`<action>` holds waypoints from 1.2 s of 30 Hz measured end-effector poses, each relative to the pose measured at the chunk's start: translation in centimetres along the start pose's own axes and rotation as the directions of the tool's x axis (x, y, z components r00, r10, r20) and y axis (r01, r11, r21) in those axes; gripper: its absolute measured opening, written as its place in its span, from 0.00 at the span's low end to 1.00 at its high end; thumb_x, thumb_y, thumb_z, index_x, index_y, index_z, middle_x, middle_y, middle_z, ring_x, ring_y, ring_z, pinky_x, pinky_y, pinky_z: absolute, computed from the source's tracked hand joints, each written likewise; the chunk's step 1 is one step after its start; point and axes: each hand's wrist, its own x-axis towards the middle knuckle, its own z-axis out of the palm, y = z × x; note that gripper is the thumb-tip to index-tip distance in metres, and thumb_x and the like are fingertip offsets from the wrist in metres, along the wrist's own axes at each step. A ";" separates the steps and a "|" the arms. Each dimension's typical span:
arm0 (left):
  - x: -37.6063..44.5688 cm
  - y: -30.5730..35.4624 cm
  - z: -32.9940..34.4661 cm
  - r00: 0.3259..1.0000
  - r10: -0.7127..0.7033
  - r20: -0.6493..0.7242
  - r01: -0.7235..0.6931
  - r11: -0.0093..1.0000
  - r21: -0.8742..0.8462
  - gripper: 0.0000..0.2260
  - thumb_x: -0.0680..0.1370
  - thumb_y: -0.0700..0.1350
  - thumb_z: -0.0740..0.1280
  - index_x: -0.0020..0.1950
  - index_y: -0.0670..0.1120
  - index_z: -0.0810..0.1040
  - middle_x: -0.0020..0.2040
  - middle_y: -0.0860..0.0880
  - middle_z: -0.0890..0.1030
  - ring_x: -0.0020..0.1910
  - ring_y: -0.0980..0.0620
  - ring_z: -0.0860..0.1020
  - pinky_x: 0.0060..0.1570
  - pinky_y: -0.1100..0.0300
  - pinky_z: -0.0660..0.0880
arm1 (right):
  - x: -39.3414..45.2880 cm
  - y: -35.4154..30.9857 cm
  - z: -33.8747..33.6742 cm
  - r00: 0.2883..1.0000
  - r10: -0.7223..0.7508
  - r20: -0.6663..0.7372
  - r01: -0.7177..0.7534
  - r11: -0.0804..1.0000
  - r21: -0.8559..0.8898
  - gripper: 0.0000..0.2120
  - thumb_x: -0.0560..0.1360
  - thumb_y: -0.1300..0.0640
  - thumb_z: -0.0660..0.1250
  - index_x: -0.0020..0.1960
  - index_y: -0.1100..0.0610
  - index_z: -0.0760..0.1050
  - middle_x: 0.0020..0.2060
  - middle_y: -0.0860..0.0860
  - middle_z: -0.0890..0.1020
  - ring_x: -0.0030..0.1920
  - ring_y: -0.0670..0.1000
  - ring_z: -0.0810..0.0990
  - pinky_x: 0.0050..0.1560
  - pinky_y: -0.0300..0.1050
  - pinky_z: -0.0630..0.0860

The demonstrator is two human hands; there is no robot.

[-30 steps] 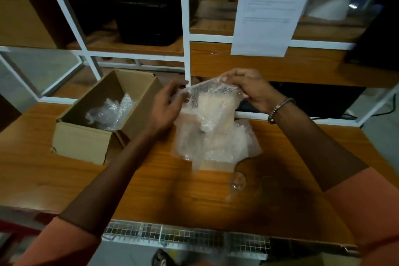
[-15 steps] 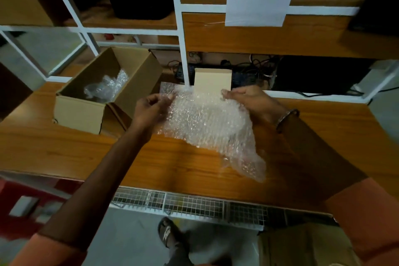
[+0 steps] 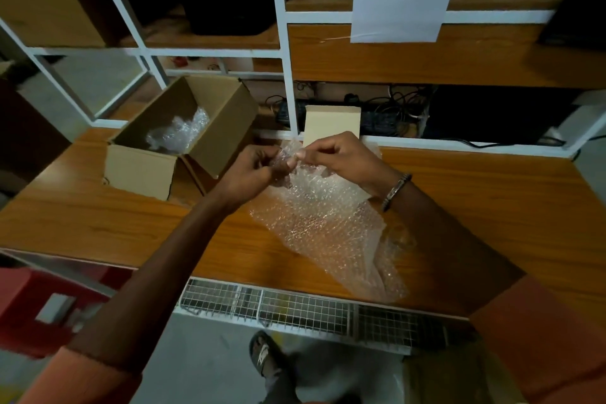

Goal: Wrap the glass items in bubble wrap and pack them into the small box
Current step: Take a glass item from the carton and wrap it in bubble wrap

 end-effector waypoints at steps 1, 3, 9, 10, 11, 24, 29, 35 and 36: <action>0.0 -0.1 -0.2 1.000 -0.010 0.018 0.010 1.000 0.009 0.14 0.84 0.46 0.69 0.49 0.34 0.82 0.41 0.40 0.81 0.39 0.50 0.79 0.41 0.62 0.78 | 0.1 0.1 0.1 1.000 -0.002 -0.024 0.002 1.000 -0.001 0.07 0.79 0.51 0.76 0.54 0.52 0.89 0.48 0.44 0.90 0.48 0.41 0.86 0.44 0.42 0.81; 0.1 -0.3 -0.2 0.998 -0.035 0.060 0.034 0.999 0.024 0.15 0.85 0.48 0.68 0.50 0.36 0.83 0.42 0.46 0.84 0.39 0.51 0.80 0.41 0.62 0.78 | 0.1 0.6 0.1 0.997 -0.009 -0.071 0.007 1.000 -0.026 0.05 0.78 0.54 0.77 0.53 0.53 0.89 0.43 0.41 0.89 0.45 0.39 0.86 0.41 0.38 0.81; 0.0 -3.0 3.4 0.987 -0.123 0.107 0.132 0.987 -0.087 0.14 0.87 0.47 0.64 0.52 0.37 0.81 0.45 0.43 0.84 0.43 0.47 0.81 0.46 0.55 0.80 | -1.3 4.4 3.7 0.953 0.174 -0.247 -0.127 0.973 0.194 0.10 0.79 0.61 0.71 0.42 0.65 0.82 0.35 0.53 0.79 0.36 0.49 0.75 0.39 0.44 0.72; -0.3 -3.8 4.1 0.986 -0.132 0.105 0.142 0.985 -0.098 0.13 0.87 0.45 0.64 0.49 0.38 0.80 0.42 0.43 0.80 0.40 0.47 0.78 0.44 0.55 0.78 | -1.8 5.4 4.6 0.940 0.229 -0.254 -0.177 0.962 0.210 0.10 0.80 0.61 0.71 0.42 0.65 0.82 0.34 0.52 0.78 0.36 0.47 0.75 0.39 0.44 0.73; -0.7 -4.7 4.5 0.985 -0.149 0.088 0.158 0.982 -0.103 0.12 0.87 0.44 0.63 0.47 0.40 0.79 0.40 0.43 0.76 0.39 0.49 0.75 0.42 0.57 0.75 | -2.5 6.3 5.2 0.935 0.262 -0.240 -0.210 0.952 0.222 0.08 0.80 0.60 0.71 0.44 0.62 0.83 0.36 0.51 0.80 0.36 0.44 0.76 0.39 0.40 0.74; -3.8 -11.9 3.7 0.966 -0.258 0.017 0.257 0.965 0.041 0.16 0.86 0.43 0.67 0.43 0.33 0.78 0.35 0.46 0.78 0.33 0.53 0.76 0.36 0.58 0.74 | -6.4 15.7 -0.5 0.866 0.257 -0.429 -0.386 0.889 -0.247 0.03 0.76 0.67 0.74 0.49 0.66 0.85 0.45 0.59 0.88 0.44 0.52 0.84 0.50 0.50 0.85; -3.6 -12.1 4.4 0.969 -0.248 0.014 0.247 0.968 0.041 0.08 0.85 0.37 0.67 0.54 0.33 0.82 0.37 0.40 0.77 0.31 0.56 0.75 0.31 0.63 0.74 | -6.5 15.4 0.5 0.907 0.343 -0.245 -0.421 0.726 -0.543 0.25 0.68 0.39 0.81 0.57 0.54 0.82 0.51 0.48 0.84 0.52 0.52 0.83 0.43 0.44 0.75; -3.6 -11.3 3.9 0.973 -0.227 0.029 0.228 0.973 -0.041 0.09 0.85 0.43 0.68 0.50 0.38 0.82 0.40 0.45 0.79 0.38 0.52 0.78 0.36 0.58 0.78 | -6.9 15.7 2.1 0.902 0.376 -0.210 -0.422 0.668 -0.613 0.34 0.68 0.53 0.85 0.69 0.61 0.77 0.63 0.60 0.84 0.60 0.60 0.83 0.50 0.48 0.77; -3.6 -11.2 3.8 0.973 -0.230 0.022 0.230 0.971 -0.056 0.09 0.86 0.43 0.67 0.50 0.39 0.81 0.40 0.46 0.79 0.38 0.52 0.78 0.37 0.58 0.78 | -6.8 15.6 2.0 0.901 0.372 -0.222 -0.426 0.665 -0.613 0.33 0.67 0.53 0.85 0.67 0.61 0.78 0.60 0.59 0.85 0.58 0.60 0.83 0.49 0.47 0.77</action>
